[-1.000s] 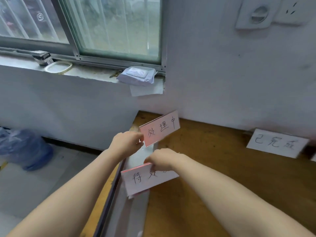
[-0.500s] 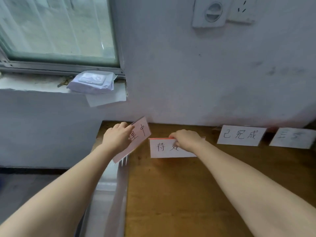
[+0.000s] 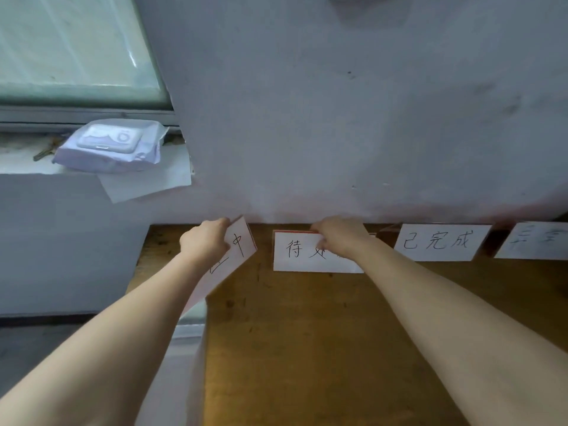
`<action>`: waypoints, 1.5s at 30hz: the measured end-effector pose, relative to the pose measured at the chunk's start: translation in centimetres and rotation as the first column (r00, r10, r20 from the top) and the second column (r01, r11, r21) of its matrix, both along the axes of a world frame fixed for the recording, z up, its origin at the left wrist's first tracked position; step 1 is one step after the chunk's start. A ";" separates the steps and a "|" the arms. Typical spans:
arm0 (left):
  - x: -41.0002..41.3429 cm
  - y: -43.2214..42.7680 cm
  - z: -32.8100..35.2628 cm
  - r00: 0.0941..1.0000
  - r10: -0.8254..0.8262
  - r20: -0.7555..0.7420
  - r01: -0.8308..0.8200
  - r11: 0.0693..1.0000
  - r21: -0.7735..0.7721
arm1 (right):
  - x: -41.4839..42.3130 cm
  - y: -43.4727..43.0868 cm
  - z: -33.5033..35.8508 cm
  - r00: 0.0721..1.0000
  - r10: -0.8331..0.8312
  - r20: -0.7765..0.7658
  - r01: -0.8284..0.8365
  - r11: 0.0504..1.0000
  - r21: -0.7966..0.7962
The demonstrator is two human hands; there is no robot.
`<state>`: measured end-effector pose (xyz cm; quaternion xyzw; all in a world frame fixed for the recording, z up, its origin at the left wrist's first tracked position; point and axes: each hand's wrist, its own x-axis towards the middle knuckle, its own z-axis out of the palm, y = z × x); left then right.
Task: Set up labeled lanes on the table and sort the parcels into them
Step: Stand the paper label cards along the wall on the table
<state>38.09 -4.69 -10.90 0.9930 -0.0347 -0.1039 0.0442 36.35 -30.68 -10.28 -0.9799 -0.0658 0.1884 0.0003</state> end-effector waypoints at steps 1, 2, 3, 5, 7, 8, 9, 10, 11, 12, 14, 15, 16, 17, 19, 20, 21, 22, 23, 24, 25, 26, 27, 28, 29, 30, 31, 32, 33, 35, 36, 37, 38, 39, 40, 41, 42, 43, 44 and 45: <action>0.0 -0.3 0.0 1.000 -0.025 0.008 0.025 1.000 0.004 | 0.0 -0.1 -0.1 1.000 -0.003 0.005 0.003 1.000 0.002; 0.0 -0.7 0.1 0.999 -0.052 0.018 0.051 0.999 0.018 | 0.1 -0.1 -0.1 1.000 -0.007 0.005 0.007 1.000 0.005; 0.0 -1.0 0.2 0.996 -0.083 0.029 0.082 0.996 0.040 | 0.2 -0.2 -0.2 1.000 -0.010 0.004 0.009 1.000 0.008; 0.0 -1.4 0.5 0.985 -0.165 0.047 0.159 0.982 0.105 | 0.3 -0.3 -0.2 1.000 -0.009 0.008 0.009 1.000 0.008; 0.3 -1.3 0.8 0.974 -0.223 0.039 0.215 0.965 0.153 | 0.5 -0.3 -0.2 1.000 -0.005 0.010 0.005 1.000 0.009; 0.5 -1.1 1.0 0.970 -0.241 0.030 0.232 0.957 0.176 | 0.5 -0.2 -0.2 1.000 -0.006 0.005 0.006 1.000 0.014; 0.7 -0.9 1.1 0.967 -0.254 0.023 0.245 0.950 0.194 | 0.6 -0.2 -0.3 1.000 -0.009 0.001 0.009 1.000 0.020; 0.8 -0.7 1.2 0.966 -0.259 0.022 0.249 0.947 0.204 | 0.7 -0.1 -0.3 1.000 -0.014 0.000 0.014 1.000 0.023; 0.9 -0.6 1.2 0.966 -0.259 0.020 0.249 0.946 0.206 | 0.8 0.0 -0.3 1.000 -0.019 0.002 0.019 1.000 0.025; 1.0 -0.5 1.2 0.967 -0.255 0.020 0.246 0.948 0.204 | 0.9 0.0 -0.3 1.000 -0.022 0.009 0.021 0.999 0.028; 1.1 -0.6 1.2 0.969 -0.246 0.015 0.239 0.954 0.184 | 1.0 0.1 -0.3 0.999 -0.021 0.033 0.020 0.999 0.033; 1.1 -0.7 1.2 0.969 -0.245 0.012 0.240 0.957 0.165 | 1.0 0.1 -0.3 0.999 -0.018 0.041 0.017 0.999 0.036; 1.1 -0.8 1.1 0.969 -0.249 0.010 0.244 0.959 0.144 | 1.0 0.0 -0.3 0.999 -0.016 0.044 0.014 0.999 0.040; 1.1 -1.0 1.0 0.967 -0.255 0.012 0.251 0.960 0.128 | 1.0 0.0 -0.4 0.999 -0.014 0.042 0.012 0.999 0.044; 1.0 -1.3 0.7 0.964 -0.265 0.026 0.260 0.958 0.122 | 1.0 0.0 -0.4 0.999 -0.014 0.041 0.012 0.999 0.050; 1.1 -1.4 0.7 0.963 -0.267 0.034 0.261 0.957 0.126 | 1.0 0.0 -0.4 0.999 -0.014 0.043 0.012 0.999 0.051; 1.1 -1.4 0.7 0.963 -0.268 0.038 0.261 0.956 0.131 | 1.1 -0.1 -0.4 0.999 -0.014 0.043 0.012 0.999 0.052; 1.1 -1.4 0.8 0.962 -0.269 0.041 0.261 0.955 0.138 | 1.1 -0.1 -0.3 0.999 -0.015 0.041 0.013 0.999 0.052; 1.1 -1.4 0.9 0.962 -0.271 0.041 0.263 0.954 0.145 | 1.1 -0.2 -0.3 0.999 -0.017 0.040 0.015 0.999 0.052; 1.1 -1.3 1.0 0.961 -0.272 0.041 0.263 0.953 0.152 | 1.1 -0.2 -0.2 0.999 -0.020 0.043 0.017 0.999 0.052; 1.1 -1.3 1.0 0.961 -0.272 0.042 0.263 0.953 0.153 | 1.0 -0.3 -0.2 0.999 -0.020 0.045 0.018 0.999 0.049; 1.0 -1.3 1.0 0.961 -0.272 0.045 0.262 0.953 0.150 | 1.0 -0.3 -0.1 0.999 -0.020 0.046 0.018 0.999 0.045; 1.0 -1.3 1.0 0.961 -0.273 0.049 0.263 0.953 0.149 | 0.9 -0.3 -0.1 0.999 -0.019 0.045 0.018 0.999 0.043; 1.0 -1.3 0.9 0.960 -0.274 0.052 0.263 0.953 0.149 | 0.9 -0.2 -0.1 0.999 -0.020 0.045 0.018 0.999 0.044; 1.0 -1.4 0.9 0.961 -0.273 0.050 0.263 0.953 0.150 | 0.9 -0.2 -0.1 0.999 -0.021 0.045 0.019 0.999 0.044; 1.1 -1.3 0.8 0.961 -0.273 0.048 0.263 0.953 0.152 | 0.9 -0.1 -0.1 0.999 -0.023 0.044 0.021 0.999 0.044; 1.1 -1.3 0.8 0.960 -0.276 0.046 0.266 0.951 0.155 | 0.9 -0.1 -0.1 0.999 -0.026 0.042 0.024 0.999 0.043; 1.2 -1.2 0.7 0.959 -0.279 0.045 0.269 0.950 0.158 | 0.9 -0.1 -0.1 0.999 -0.028 0.040 0.026 0.999 0.042; 1.2 -1.2 0.6 0.958 -0.282 0.044 0.272 0.949 0.160 | 0.9 0.0 -0.1 0.999 -0.027 0.041 0.026 0.999 0.037; 1.2 -1.1 0.4 0.954 -0.294 0.050 0.283 0.945 0.163 | 0.8 0.1 -0.1 0.999 -0.016 0.050 0.015 1.000 0.021; 1.1 -1.2 0.3 0.951 -0.304 0.058 0.291 0.943 0.162 | 0.7 0.2 -0.1 0.998 -0.009 0.057 0.008 1.000 0.014; 1.0 -1.2 0.3 0.946 -0.315 0.072 0.301 0.940 0.160 | 0.7 0.3 0.0 0.998 -0.003 0.064 0.003 1.000 0.010; 0.9 -1.3 0.4 0.941 -0.327 0.085 0.311 0.937 0.159 | 0.6 0.4 0.1 0.997 0.001 0.073 -0.001 1.000 0.008; 0.7 -1.4 0.5 0.937 -0.336 0.097 0.319 0.935 0.157 | 0.4 0.5 0.2 0.997 0.004 0.080 -0.005 1.000 0.008; 0.6 -1.4 0.6 0.933 -0.344 0.106 0.326 0.932 0.156 | 0.3 0.6 0.4 0.996 0.010 0.090 -0.010 1.000 0.009; 0.4 -1.5 0.7 0.930 -0.348 0.115 0.330 0.931 0.153 | 0.1 0.7 0.6 0.995 0.016 0.100 -0.017 1.000 0.009; 0.1 -1.5 0.9 0.927 -0.352 0.128 0.333 0.931 0.151 | -0.2 0.9 0.9 0.994 0.024 0.110 -0.025 1.000 0.008; -0.1 -1.6 1.1 0.922 -0.357 0.149 0.335 0.930 0.152 | -0.5 1.0 1.2 0.992 0.031 0.121 -0.032 0.999 0.007; -0.4 -1.7 1.4 0.916 -0.362 0.173 0.338 0.929 0.153 | -0.8 1.2 1.5 0.991 0.037 0.132 -0.039 0.999 0.007; -0.8 -1.7 1.7 0.910 -0.367 0.193 0.342 0.927 0.151 | -1.2 1.4 1.8 0.989 0.040 0.141 -0.042 0.999 0.011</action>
